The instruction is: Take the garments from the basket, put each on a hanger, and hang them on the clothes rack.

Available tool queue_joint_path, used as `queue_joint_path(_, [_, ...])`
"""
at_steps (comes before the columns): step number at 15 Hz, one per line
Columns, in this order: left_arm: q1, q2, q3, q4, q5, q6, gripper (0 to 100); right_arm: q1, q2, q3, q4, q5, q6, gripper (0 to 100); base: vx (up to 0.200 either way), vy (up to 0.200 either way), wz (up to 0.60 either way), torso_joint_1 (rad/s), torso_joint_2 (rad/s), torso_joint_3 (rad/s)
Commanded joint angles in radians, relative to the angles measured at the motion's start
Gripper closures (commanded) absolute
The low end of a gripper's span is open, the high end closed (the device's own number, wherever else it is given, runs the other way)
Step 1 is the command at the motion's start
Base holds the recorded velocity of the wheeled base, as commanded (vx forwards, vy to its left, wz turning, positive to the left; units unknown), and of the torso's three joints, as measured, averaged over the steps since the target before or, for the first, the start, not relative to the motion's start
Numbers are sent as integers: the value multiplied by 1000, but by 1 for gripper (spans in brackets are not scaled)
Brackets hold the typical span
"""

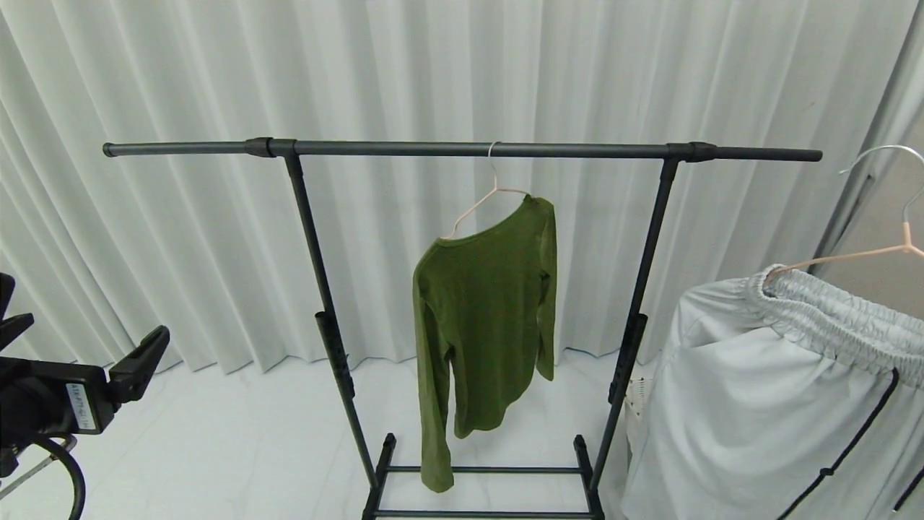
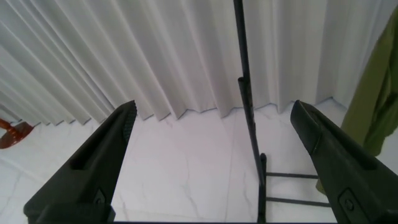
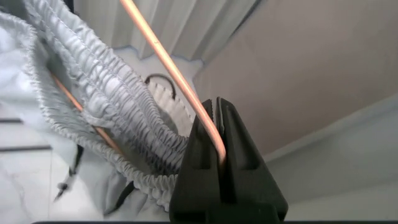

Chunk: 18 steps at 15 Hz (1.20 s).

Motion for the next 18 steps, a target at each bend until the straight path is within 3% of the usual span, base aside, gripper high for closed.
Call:
queue_joint_path(1, [-3, 2, 3, 0, 1, 1, 0, 2, 3, 0, 1, 0, 0, 100, 200, 0, 0, 12, 2, -2])
queue_joint_path(11, [-16, 2, 2, 0, 1, -1, 0, 47, 10, -2, 1, 2, 1, 100, 200, 0, 0, 4, 5, 2])
queue_joint_path(15, [-25, -4, 9, 0, 1, -1, 0, 108, 50, -17, -8, 0, 3, 100, 0, 0, 0, 0, 0, 0])
queue_joint_path(18, [-29, -18, 11, 0, 1, -1, 0, 152, 148, -89, -27, 0, 8, 100, 0, 0, 0, 0, 0, 0])
